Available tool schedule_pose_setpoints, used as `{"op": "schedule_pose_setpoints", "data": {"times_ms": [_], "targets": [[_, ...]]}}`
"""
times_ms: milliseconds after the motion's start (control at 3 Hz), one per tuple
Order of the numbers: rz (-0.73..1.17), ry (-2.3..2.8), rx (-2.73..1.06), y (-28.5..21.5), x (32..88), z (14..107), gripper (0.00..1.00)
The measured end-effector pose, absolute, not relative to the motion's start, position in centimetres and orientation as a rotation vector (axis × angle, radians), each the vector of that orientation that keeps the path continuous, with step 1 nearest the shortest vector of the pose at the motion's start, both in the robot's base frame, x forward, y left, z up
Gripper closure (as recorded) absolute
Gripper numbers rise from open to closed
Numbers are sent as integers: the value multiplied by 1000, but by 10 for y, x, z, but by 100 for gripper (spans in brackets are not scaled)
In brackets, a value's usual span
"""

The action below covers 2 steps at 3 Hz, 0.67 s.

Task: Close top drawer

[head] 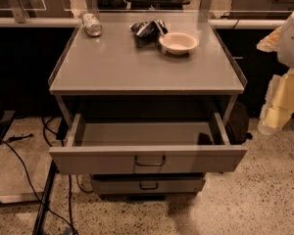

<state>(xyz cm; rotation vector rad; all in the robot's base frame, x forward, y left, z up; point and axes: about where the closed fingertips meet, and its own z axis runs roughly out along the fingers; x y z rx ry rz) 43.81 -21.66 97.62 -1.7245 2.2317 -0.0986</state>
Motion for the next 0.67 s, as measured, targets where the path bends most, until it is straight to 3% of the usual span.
{"op": "schedule_pose_setpoints", "data": {"times_ms": [333,667], "targets": [[-99,2232,-1724,-217,438,976,0],[-99,2232,-1724,-217,438,976,19]]}}
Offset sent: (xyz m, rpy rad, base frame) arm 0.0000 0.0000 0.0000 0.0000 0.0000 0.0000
